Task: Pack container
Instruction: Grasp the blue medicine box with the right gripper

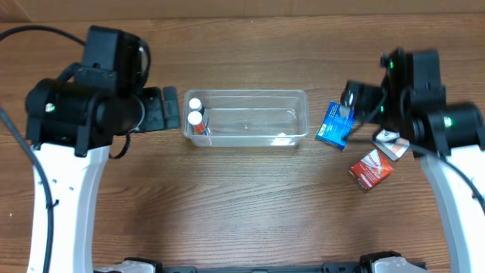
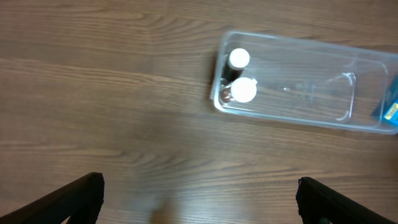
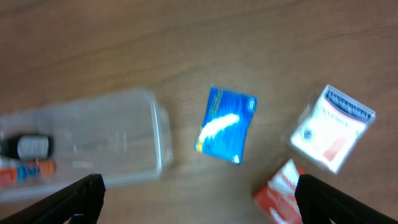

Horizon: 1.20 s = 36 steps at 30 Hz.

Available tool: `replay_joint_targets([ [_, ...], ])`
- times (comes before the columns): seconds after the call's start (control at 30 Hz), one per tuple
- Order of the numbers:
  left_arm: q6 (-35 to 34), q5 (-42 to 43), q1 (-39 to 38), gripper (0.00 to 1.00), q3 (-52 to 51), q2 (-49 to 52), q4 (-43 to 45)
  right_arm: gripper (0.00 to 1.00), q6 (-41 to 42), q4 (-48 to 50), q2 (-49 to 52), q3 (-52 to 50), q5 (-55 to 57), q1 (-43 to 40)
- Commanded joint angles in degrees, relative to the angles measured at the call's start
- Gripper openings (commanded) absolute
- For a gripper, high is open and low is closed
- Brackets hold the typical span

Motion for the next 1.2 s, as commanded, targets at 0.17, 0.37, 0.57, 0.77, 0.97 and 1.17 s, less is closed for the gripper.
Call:
replay_joint_targets([
  [0.17, -1.22, -1.97, 2.45, 1.00, 0.59, -0.59, -1.22, 1.00, 6.60, 0.33, 24.09, 4.79, 0.92, -1.95],
  [0.37, -1.22, -2.01, 2.45, 1.00, 0.59, -0.46, -1.20, 1.00, 6.99, 0.11, 32.15, 4.79, 0.04, -2.27],
  [0.57, -1.25, -1.95, 2.43, 1.00, 0.59, -0.37, -1.20, 1.00, 7.87, 0.46, 35.34, 3.30, 0.04, -2.25],
  [0.77, -1.25, -1.88, 2.43, 1.00, 0.59, -0.37, -1.22, 1.00, 7.85, 2.51, 37.90, 1.01, 0.07, -2.80],
  [0.97, -1.25, -1.79, 2.38, 1.00, 0.59, -0.37, -1.22, 1.00, 7.76, 2.91, 39.85, 0.90, 0.07, -4.24],
  [1.17, -1.31, -1.55, 2.38, 1.00, 0.59, -0.37, -1.18, 1.00, 7.52, 6.60, 40.02, -2.93, 0.02, -4.24],
])
